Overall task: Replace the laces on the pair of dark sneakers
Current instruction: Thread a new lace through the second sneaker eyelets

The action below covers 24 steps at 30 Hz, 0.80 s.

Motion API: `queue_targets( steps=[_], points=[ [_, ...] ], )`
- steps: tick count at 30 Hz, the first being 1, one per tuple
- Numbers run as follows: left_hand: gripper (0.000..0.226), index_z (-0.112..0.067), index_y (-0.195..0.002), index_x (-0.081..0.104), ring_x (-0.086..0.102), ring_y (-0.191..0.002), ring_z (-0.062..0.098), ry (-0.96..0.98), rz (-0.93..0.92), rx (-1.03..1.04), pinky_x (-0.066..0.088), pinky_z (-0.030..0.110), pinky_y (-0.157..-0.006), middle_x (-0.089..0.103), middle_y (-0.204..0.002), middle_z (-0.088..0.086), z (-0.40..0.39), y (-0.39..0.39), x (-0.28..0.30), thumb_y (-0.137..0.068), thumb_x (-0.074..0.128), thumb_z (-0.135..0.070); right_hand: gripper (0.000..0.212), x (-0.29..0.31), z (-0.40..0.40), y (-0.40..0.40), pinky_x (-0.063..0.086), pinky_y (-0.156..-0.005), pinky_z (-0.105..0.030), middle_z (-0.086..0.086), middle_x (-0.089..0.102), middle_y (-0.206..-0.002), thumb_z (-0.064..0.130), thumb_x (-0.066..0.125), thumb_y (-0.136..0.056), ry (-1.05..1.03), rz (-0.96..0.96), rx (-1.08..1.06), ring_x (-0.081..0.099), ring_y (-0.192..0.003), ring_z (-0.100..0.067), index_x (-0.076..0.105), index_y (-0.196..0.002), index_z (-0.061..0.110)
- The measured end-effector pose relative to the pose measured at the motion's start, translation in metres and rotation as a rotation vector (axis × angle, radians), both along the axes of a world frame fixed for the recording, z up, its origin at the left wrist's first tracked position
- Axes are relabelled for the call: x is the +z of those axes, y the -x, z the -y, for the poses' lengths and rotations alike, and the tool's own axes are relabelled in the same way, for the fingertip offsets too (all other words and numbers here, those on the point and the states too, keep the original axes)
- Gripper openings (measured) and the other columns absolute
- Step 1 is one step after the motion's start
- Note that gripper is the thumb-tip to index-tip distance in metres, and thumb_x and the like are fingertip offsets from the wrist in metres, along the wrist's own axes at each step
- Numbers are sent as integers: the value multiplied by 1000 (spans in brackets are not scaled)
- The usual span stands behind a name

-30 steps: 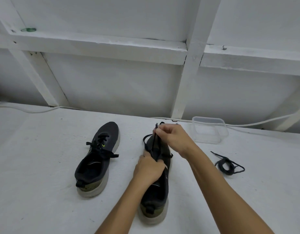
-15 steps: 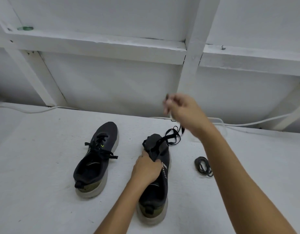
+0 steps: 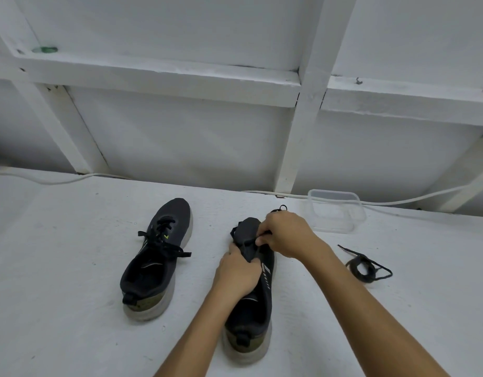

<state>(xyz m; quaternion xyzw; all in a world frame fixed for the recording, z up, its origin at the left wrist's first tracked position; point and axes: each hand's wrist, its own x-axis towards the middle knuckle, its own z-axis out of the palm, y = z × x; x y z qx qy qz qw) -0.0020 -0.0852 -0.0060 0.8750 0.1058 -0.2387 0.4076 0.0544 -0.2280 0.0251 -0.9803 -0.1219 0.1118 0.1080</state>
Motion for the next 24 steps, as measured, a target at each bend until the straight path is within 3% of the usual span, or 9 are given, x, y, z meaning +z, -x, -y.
queue_targets(
  steps=[5, 8, 11, 13, 15, 19, 21, 23, 24],
  points=[
    [71, -16, -157, 21, 52, -125, 29, 1, 2, -9, 45, 42, -104, 52, -139, 10, 0, -1, -1, -94, 50, -37, 16, 14, 2, -5, 35, -61, -27, 15, 55, -78, 39, 63, -96, -23, -33, 10, 54, -85, -16, 75, -91, 29],
    [75, -16, -159, 17, 53, -124, 29, 6, 2, -13, 46, 38, -102, 52, -140, 10, 0, -1, -2, -94, 50, -35, 25, 26, 3, -10, 45, -64, -32, 7, 62, -82, 35, 54, -100, -70, -101, 12, 59, -85, -19, 64, -80, 24],
    [73, -15, -159, 18, 56, -118, 27, 14, 8, -19, 47, 31, -92, 55, -135, 9, -1, -3, -1, -94, 49, -31, 33, 46, 5, -16, 45, -64, -32, 11, 62, -71, 34, 49, -103, -471, -113, -91, 53, -62, -6, 61, -73, 27],
    [73, -15, -159, 18, 56, -119, 27, 22, 8, -21, 48, 33, -96, 54, -137, 9, -1, -3, -2, -95, 49, -31, 37, 64, 9, -24, 38, -59, -26, 13, 60, -69, 34, 46, -105, -761, -47, -178, 44, -53, -3, 61, -72, 27],
    [73, -15, -159, 18, 55, -121, 27, 19, 5, -23, 48, 36, -101, 53, -139, 10, -1, -2, -2, -95, 49, -33, 37, 79, 14, -31, 34, -51, -21, 4, 64, -77, 29, 43, -106, -954, -29, -238, 40, -49, -5, 60, -74, 24],
    [75, -15, -159, 16, 56, -118, 25, 21, 13, -24, 46, 30, -92, 55, -136, 9, -1, -3, -3, -95, 50, -33, 33, 78, 16, -30, 40, -60, -29, 8, 68, -72, 28, 42, -106, -732, 67, -287, 49, -51, -2, 62, -82, 17],
    [76, -15, -160, 15, 56, -118, 25, 16, 16, -22, 46, 30, -93, 54, -137, 8, -1, -3, -3, -95, 50, -33, 28, 67, 15, -28, 49, -71, -36, 1, 72, -89, 31, 47, -105, -506, 173, -317, 64, -76, -12, 68, -98, 14],
    [76, -15, -160, 15, 55, -121, 26, 10, 13, -25, 46, 34, -100, 53, -138, 9, -1, -3, -3, -94, 50, -34, 28, 53, 12, -24, 50, -86, -42, -8, 71, -109, 30, 52, -105, -331, 322, -355, 63, -101, -27, 68, -119, 12],
    [76, -15, -160, 15, 54, -123, 27, 10, 9, -26, 46, 36, -103, 53, -139, 10, -1, -3, -3, -94, 50, -34, 28, 47, 11, -22, 48, -89, -42, -11, 70, -112, 26, 53, -105, -336, 396, -359, 61, -104, -30, 67, -123, 9]
  ],
)
